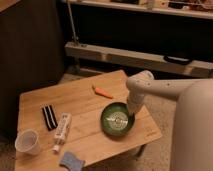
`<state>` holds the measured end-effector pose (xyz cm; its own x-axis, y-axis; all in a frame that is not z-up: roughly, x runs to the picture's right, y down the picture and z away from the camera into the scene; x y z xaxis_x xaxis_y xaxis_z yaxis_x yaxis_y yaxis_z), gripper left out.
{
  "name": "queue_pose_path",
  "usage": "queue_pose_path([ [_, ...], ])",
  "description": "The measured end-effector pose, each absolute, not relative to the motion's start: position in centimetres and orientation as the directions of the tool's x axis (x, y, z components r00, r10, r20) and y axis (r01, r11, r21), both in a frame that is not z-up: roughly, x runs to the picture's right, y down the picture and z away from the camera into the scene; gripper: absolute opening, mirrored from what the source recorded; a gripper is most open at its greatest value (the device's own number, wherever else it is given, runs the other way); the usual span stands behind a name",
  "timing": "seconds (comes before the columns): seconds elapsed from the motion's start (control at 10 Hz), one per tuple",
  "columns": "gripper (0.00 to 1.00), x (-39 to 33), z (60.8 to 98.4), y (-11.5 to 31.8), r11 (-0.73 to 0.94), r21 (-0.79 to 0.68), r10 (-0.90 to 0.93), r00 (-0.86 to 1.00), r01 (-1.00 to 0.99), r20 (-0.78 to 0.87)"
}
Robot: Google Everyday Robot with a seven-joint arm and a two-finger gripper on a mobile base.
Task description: Drag the ceramic bowl in a circle
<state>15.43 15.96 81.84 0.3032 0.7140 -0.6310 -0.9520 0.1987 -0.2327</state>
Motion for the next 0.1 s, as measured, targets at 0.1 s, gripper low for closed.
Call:
queue_pose_path([
  [0.1,0.00,15.42,80.81,17.21,0.189,-0.252,0.706,0.310,-0.949,-0.637],
])
